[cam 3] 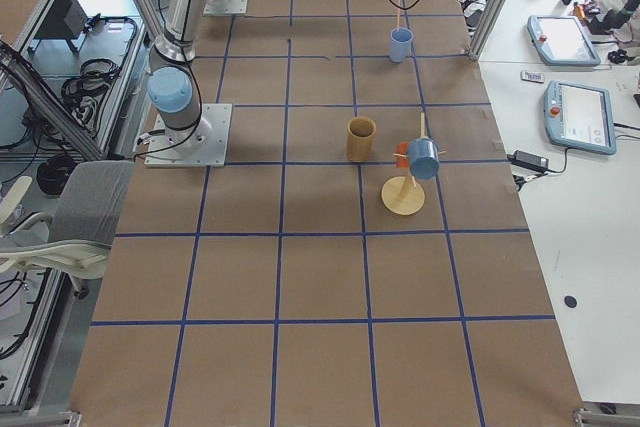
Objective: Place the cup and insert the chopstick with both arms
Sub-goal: 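Move the pink chopstick over the blue cup and lower it inside with the right gripper, then open the right gripper to release the chopstick into the cup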
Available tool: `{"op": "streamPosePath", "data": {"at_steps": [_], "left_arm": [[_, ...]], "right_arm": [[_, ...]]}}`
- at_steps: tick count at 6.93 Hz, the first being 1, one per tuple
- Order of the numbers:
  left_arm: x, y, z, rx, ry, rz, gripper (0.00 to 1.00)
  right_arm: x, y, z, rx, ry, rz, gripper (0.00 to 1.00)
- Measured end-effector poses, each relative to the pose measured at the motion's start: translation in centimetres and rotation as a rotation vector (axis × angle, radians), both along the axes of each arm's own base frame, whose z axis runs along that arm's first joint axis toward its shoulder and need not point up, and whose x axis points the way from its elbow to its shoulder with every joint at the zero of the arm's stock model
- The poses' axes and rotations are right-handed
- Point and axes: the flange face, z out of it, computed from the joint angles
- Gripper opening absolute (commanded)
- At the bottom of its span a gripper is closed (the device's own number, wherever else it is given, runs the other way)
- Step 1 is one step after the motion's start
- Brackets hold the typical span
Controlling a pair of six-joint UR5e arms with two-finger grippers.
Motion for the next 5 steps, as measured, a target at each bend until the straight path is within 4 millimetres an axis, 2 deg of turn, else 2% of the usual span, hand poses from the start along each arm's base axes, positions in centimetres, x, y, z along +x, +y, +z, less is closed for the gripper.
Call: {"op": "streamPosePath", "data": {"at_steps": [1,3,4,5], "left_arm": [[0.0,0.0,0.0,0.001,0.0,0.0,1.0],[0.0,0.0,0.0,0.0,0.0,0.001,1.0],[0.0,0.0,0.0,0.0,0.0,0.001,1.0],[0.0,0.0,0.0,0.0,0.0,0.002,1.0]], "right_arm": [[0.1,-0.2,-1.1,0.007,0.003,0.001,0.09],[0.1,-0.4,-3.4,0.01,0.004,0.001,0.22],[0.1,-0.4,-4.3,0.005,0.002,0.001,0.54],[0.2,-0.4,-4.7,-0.007,-0.001,-0.001,0.69]]}}
